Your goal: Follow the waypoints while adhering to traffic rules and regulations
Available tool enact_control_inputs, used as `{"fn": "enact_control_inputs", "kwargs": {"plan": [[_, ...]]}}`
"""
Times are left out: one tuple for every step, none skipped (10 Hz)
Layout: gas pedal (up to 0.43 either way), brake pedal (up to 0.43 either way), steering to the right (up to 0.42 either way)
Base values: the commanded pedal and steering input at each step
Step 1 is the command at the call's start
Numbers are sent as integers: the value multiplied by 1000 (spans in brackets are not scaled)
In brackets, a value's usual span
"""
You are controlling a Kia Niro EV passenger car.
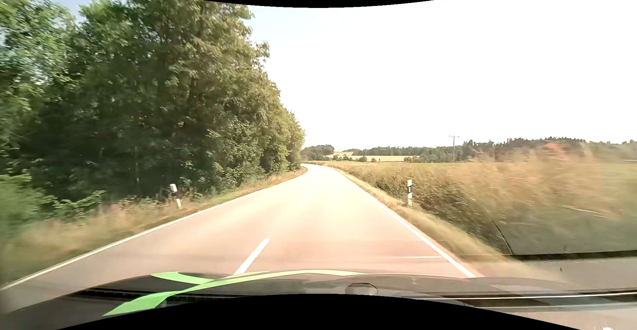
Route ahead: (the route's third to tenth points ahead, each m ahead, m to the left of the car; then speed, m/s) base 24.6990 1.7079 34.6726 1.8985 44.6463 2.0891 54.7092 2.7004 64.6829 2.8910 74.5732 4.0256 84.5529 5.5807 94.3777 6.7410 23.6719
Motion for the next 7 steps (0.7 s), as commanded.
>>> {"fn": "enact_control_inputs", "kwargs": {"plan": [[189,0,-3],[197,0,-3],[197,0,-3],[197,0,-3],[209,0,-4],[228,0,-4],[228,0,-4]]}}
